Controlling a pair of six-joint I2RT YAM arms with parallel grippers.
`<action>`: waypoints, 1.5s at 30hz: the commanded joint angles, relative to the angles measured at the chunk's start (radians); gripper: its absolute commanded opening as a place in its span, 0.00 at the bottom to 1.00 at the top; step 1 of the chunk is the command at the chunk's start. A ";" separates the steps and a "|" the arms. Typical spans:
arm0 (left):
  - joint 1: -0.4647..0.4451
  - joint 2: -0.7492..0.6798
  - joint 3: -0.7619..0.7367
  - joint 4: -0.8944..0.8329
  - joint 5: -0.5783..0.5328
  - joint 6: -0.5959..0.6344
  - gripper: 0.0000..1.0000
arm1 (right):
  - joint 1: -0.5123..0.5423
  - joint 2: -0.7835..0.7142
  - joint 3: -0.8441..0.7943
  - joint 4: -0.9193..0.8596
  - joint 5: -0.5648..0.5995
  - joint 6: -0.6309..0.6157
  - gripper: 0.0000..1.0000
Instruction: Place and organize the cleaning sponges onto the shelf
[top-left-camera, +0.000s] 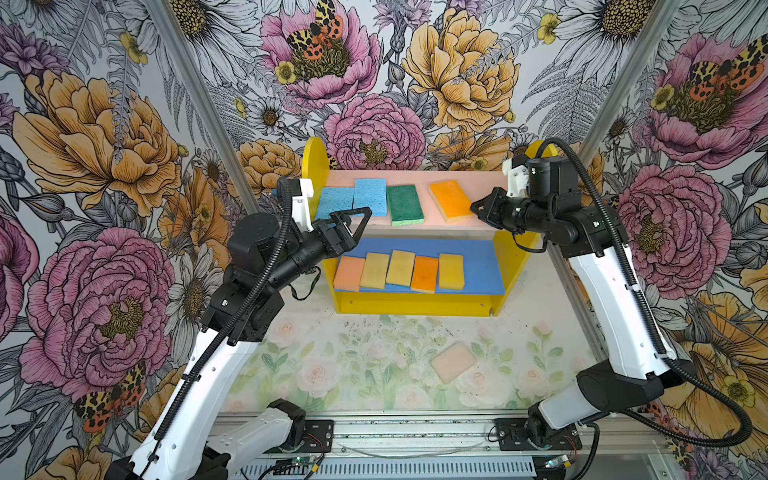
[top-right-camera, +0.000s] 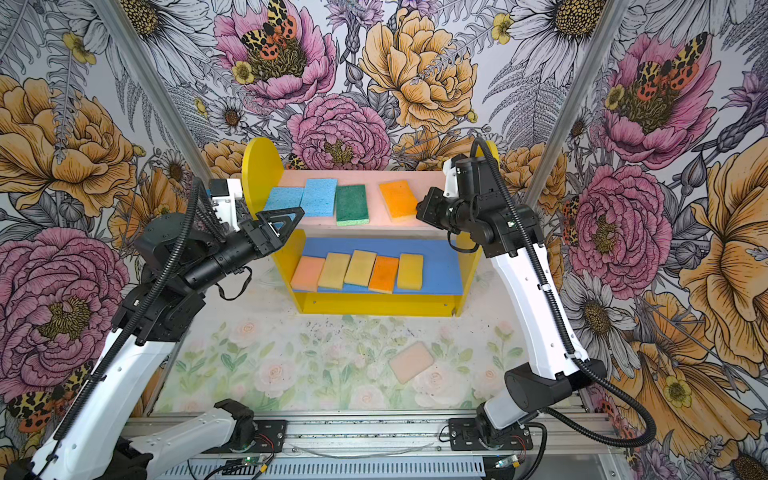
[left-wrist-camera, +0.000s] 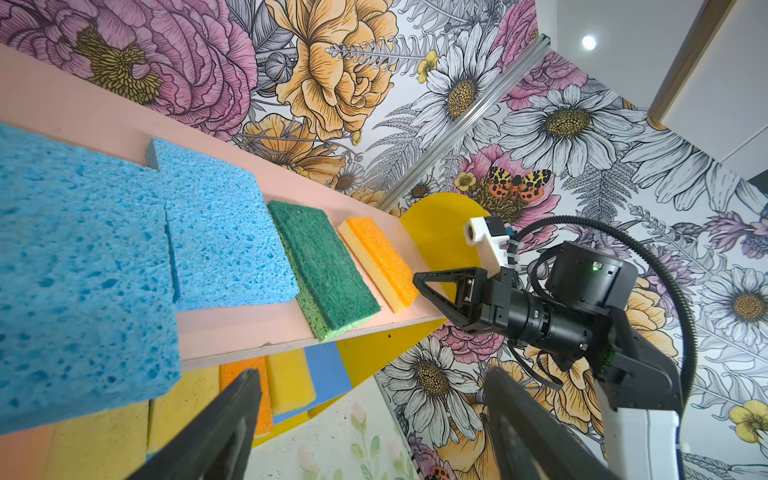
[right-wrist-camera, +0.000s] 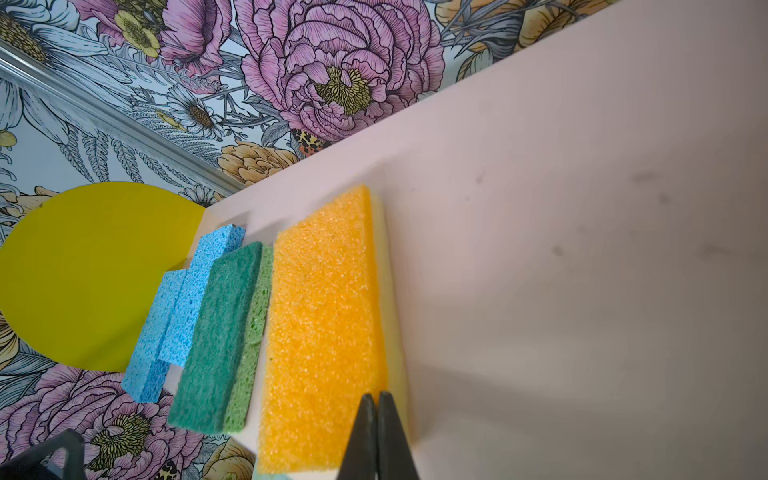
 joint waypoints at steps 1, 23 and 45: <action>0.025 -0.019 -0.016 0.015 0.024 -0.013 0.86 | 0.022 -0.002 0.006 0.063 -0.053 0.015 0.07; 0.083 -0.046 -0.041 0.015 0.068 -0.037 0.88 | 0.038 0.045 0.026 0.073 -0.149 -0.023 0.57; 0.093 -0.089 -0.002 -0.075 0.064 0.026 0.99 | 0.019 -0.072 -0.066 0.079 -0.093 -0.044 0.60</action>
